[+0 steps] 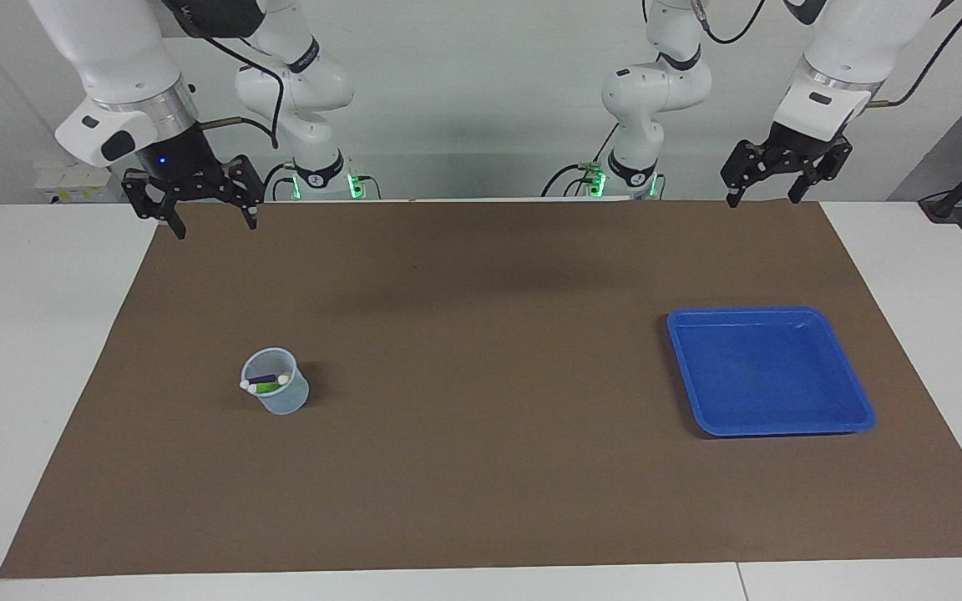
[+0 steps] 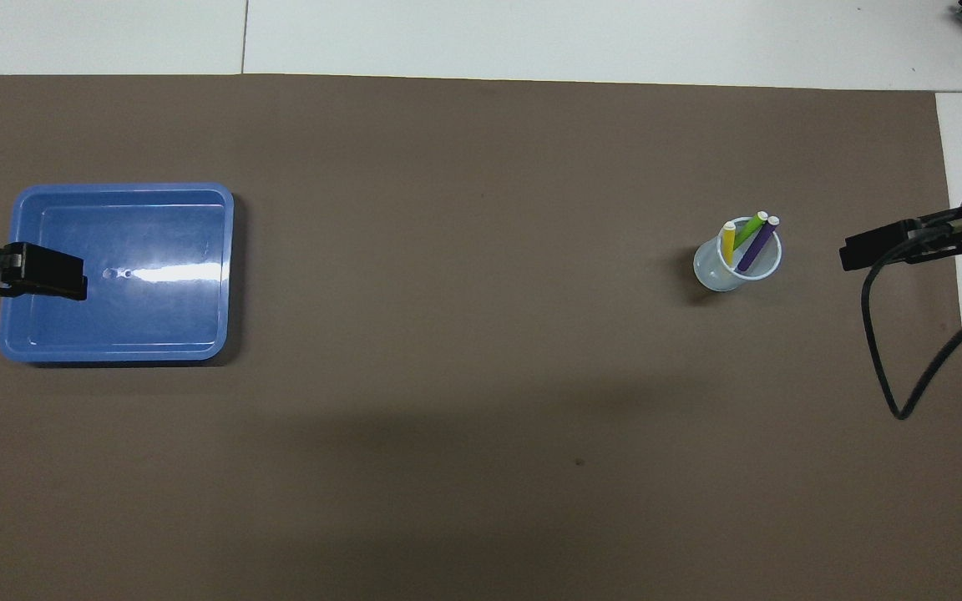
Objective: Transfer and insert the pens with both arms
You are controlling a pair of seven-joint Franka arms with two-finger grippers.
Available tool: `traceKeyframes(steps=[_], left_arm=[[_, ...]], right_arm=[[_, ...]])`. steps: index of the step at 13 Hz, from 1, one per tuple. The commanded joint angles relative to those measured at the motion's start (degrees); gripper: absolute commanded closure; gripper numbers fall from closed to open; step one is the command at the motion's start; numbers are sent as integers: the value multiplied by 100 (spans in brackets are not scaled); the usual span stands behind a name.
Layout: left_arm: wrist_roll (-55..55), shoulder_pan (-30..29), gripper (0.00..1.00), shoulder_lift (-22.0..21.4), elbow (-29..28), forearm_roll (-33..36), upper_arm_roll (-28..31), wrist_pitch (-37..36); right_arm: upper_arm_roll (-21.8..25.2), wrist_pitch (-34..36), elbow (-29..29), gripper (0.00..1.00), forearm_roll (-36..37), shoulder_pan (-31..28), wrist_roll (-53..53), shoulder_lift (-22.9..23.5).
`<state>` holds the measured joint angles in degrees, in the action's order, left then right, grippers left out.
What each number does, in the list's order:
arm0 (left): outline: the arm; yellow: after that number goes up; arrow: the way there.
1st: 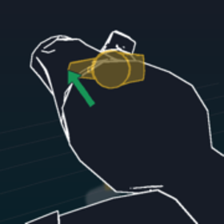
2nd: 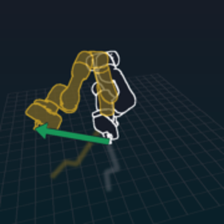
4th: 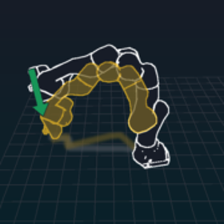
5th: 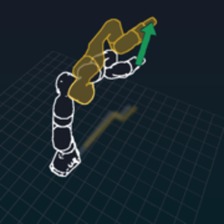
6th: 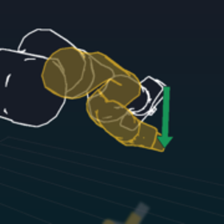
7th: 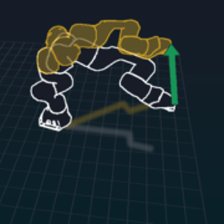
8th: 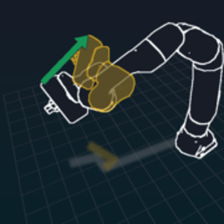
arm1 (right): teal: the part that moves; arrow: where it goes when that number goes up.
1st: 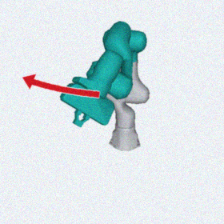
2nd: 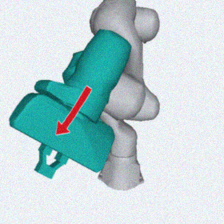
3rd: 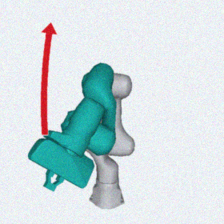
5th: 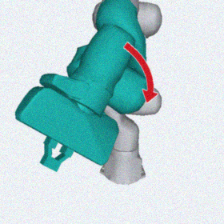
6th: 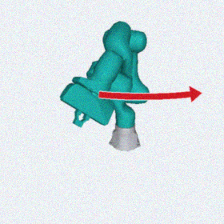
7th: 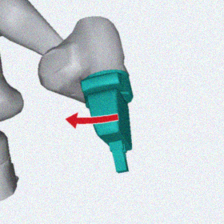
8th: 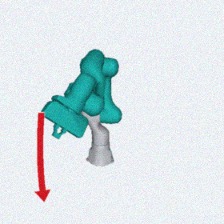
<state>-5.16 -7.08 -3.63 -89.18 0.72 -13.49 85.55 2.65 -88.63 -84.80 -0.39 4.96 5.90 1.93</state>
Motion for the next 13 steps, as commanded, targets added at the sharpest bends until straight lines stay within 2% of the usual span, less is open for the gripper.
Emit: traceKeyframes(steps=[1,13], left_arm=[[77,-22,0,-173,-179,60,4,-12],[94,-22,0,-173,-170,60,-4,-20]], right_arm=[[113,83,-45,0,118,41,-63,-97],[113,-40,-168,0,118,5,-80,-123]])
